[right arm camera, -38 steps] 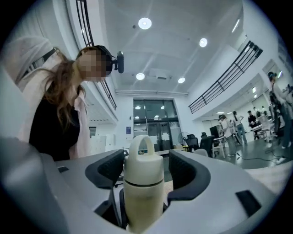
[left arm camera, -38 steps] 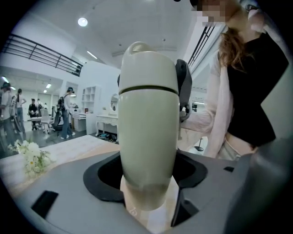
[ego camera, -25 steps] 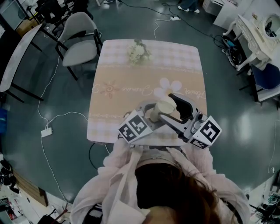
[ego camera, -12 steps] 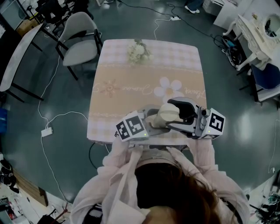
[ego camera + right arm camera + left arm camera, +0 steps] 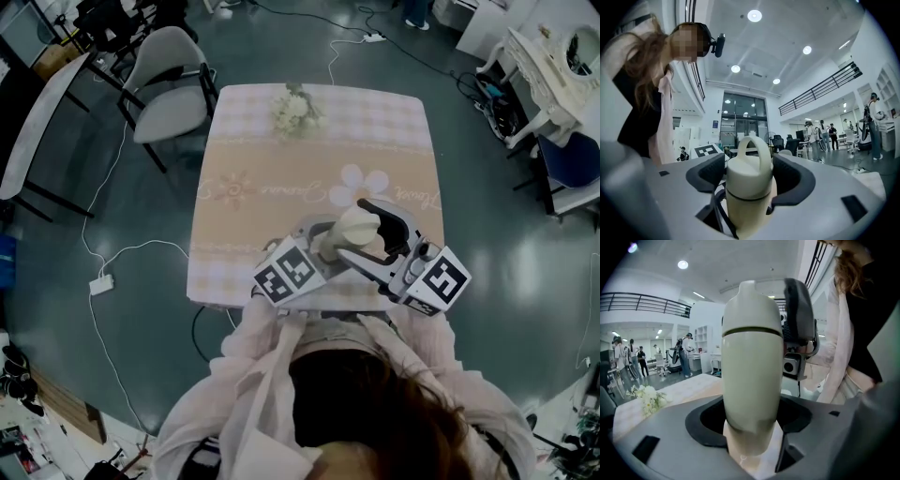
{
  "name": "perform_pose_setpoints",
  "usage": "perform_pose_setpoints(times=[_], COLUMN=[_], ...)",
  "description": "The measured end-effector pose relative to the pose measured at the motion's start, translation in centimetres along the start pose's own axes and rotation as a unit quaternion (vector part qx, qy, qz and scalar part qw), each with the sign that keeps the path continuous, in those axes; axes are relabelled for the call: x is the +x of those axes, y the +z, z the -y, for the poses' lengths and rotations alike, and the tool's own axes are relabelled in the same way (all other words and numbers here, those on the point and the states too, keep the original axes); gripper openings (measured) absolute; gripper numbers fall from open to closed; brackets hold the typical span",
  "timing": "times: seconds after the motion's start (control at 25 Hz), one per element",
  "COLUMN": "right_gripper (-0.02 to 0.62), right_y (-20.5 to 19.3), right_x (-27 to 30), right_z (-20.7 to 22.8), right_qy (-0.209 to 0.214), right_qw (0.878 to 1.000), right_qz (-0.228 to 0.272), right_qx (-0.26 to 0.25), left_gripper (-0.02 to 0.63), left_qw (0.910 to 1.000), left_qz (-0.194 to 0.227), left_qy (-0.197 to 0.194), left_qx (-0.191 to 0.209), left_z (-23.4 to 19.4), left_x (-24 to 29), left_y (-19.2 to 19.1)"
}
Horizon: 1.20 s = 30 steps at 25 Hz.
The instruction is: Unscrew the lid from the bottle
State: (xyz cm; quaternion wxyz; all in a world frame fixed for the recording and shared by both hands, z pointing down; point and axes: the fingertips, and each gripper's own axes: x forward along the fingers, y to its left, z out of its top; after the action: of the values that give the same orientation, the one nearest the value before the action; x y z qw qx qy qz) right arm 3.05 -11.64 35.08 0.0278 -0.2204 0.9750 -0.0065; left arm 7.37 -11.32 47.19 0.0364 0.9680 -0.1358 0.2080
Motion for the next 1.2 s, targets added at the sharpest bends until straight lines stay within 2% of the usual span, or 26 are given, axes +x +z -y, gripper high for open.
perform_pose_setpoints(times=[0.08, 0.28, 0.48, 0.64, 0.72, 0.8, 0.88, 1.08, 1.2], right_gripper=[0.308, 0.305, 0.304, 0.304, 0.304, 0.308, 0.315, 0.364, 0.367], right_y=[0.0, 0.2, 0.6, 1.3, 1.5, 1.5, 1.4, 0.5, -0.6], right_x=[0.1, -0.1, -0.4, -0.9, -1.1, -1.1, -1.0, -0.5, -0.1], right_z=[0.3, -0.2, -1.4, -2.7, -2.9, -2.5, -1.7, 0.3, 1.5], right_qy=[-0.005, 0.023, 0.069, 0.121, 0.136, 0.122, 0.086, -0.011, -0.066], right_qw=[1.0, 1.0, 0.997, 0.992, 0.989, 0.991, 0.995, 1.0, 0.998], right_qz=[0.0, 0.006, 0.017, 0.038, 0.046, 0.049, 0.049, 0.018, -0.002], right_qx=[0.009, 0.017, 0.011, 0.022, 0.03, 0.032, 0.033, 0.023, 0.018], left_gripper=[0.313, 0.313, 0.313, 0.313, 0.313, 0.313, 0.313, 0.313, 0.313], left_qw=[1.0, 0.9997, 0.9965, 0.9899, 0.9875, 0.9889, 0.9924, 0.9996, 0.9986], left_qz=[-0.003, 0.009, 0.032, 0.052, 0.058, 0.058, 0.053, 0.024, 0.025], left_qy=[-0.002, -0.023, -0.076, -0.131, -0.145, -0.136, -0.111, -0.004, 0.034], left_qx=[0.002, 0.008, 0.011, 0.02, 0.021, 0.014, 0.003, -0.015, -0.032], left_z=[0.1, 0.8, 2.2, 3.7, 4.2, 3.9, 3.1, -0.1, -1.3], left_x=[0.1, -0.1, -0.5, -1.1, -1.2, -1.0, -0.8, -0.3, -0.3], left_y=[0.0, 0.1, 0.5, 1.0, 1.2, 1.2, 1.0, 0.4, 0.4])
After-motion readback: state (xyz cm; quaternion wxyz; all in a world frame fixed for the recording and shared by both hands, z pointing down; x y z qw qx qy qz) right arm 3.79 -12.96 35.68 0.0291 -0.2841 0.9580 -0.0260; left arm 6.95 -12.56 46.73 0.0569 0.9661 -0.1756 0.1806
